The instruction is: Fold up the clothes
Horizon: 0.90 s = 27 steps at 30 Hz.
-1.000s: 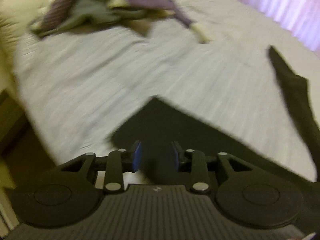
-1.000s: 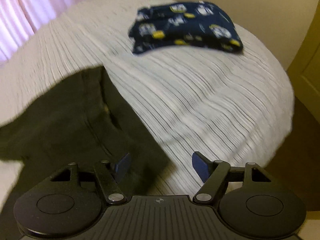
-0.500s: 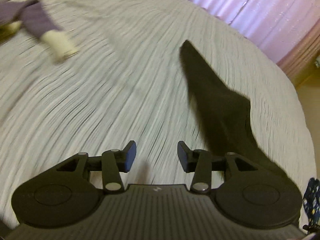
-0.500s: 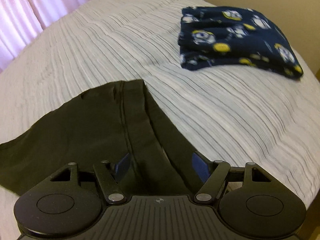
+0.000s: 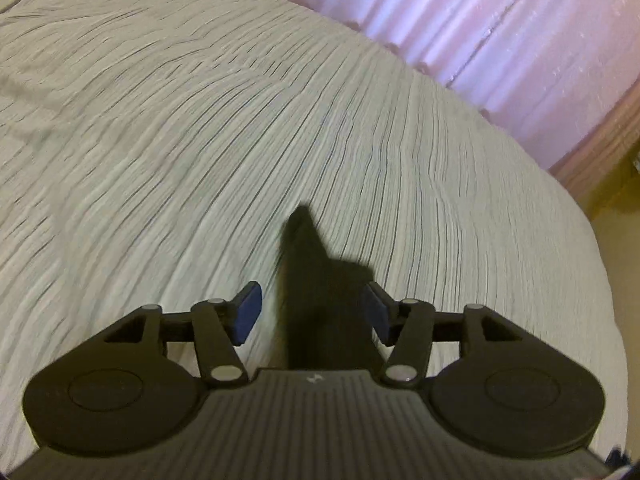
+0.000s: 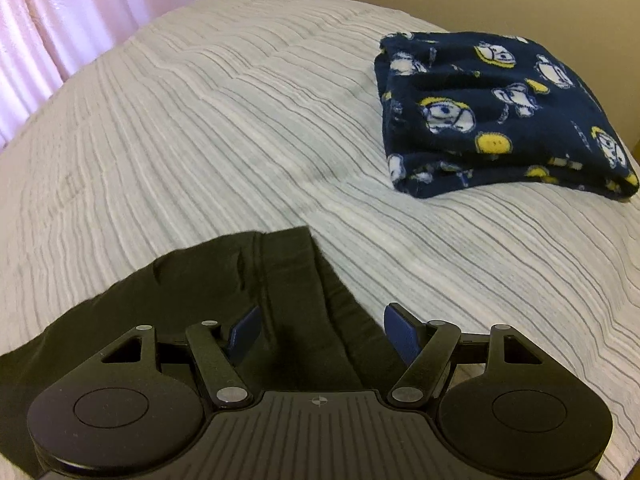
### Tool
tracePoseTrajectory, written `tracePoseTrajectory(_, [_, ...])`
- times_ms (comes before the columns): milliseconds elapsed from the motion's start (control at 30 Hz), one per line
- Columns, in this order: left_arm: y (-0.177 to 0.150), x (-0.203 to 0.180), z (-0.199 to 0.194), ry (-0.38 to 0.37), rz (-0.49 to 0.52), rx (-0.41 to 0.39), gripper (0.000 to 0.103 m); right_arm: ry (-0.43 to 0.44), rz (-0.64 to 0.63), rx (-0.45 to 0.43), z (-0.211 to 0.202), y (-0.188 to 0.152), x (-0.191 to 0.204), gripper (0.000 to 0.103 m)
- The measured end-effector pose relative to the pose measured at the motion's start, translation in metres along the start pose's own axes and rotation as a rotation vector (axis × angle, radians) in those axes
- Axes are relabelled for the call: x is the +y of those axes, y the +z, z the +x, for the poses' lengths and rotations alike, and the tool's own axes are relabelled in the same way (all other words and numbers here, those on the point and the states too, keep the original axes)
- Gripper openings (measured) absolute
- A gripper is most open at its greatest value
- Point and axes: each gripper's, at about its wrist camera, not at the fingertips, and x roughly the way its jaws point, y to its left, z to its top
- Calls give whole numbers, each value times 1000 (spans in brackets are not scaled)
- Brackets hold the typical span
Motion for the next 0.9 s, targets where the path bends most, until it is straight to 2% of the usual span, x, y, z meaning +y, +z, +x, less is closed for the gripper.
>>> tracePoseTrajectory(67, [9, -9, 18, 19, 5, 5, 54, -13, 6, 12, 7, 4, 1, 72])
tracePoseTrajectory(133, [15, -17, 38, 59, 30, 42, 58, -22, 7, 23, 14, 6, 1, 72])
tracePoseTrajectory(200, [15, -17, 57, 102, 59, 97, 54, -27, 4, 28, 19, 9, 2, 72])
tracePoseTrajectory(267, [12, -15, 69, 124, 82, 139, 12, -32, 2, 33, 24, 11, 2, 72])
tracePoseTrajectory(300, [11, -11, 66, 123, 79, 136, 11, -35, 2, 37, 27, 12, 2, 72])
tracePoseTrajectory(367, [5, -3, 37, 107, 70, 65, 8, -35, 1, 44, 30, 14, 2, 72])
tracePoseTrajectory(433, [0, 8, -13, 98, 46, -38, 7, -32, -1, 47, 33, 16, 1, 72])
tracePoseTrajectory(600, [-6, 24, -155, 116, -77, -174, 7, -21, 15, 43, 37, 19, 1, 72])
tracePoseTrajectory(667, [1, 10, -188, 140, -77, -192, 8, -12, 29, 51, 40, 19, 2, 72])
tracePoseTrajectory(733, [14, -17, -191, 167, -30, -218, 13, 2, 35, 55, 40, 20, 6, 72])
tracePoseTrajectory(767, [19, -29, -177, 218, 4, -222, 23, 13, 32, 53, 40, 20, 10, 72])
tracePoseTrajectory(800, [24, -41, -162, 269, 39, -223, 25, 23, 30, 52, 40, 20, 13, 72])
tracePoseTrajectory(833, [27, -48, -136, 316, 74, -206, 35, 33, 28, 50, 39, 21, 16, 72])
tracePoseTrajectory(867, [30, -54, -111, 358, 106, -185, 32, 42, 24, 49, 39, 21, 19, 72])
tracePoseTrajectory(900, [29, -54, -92, 359, 109, -136, 30, 50, 19, 50, 39, 20, 22, 72])
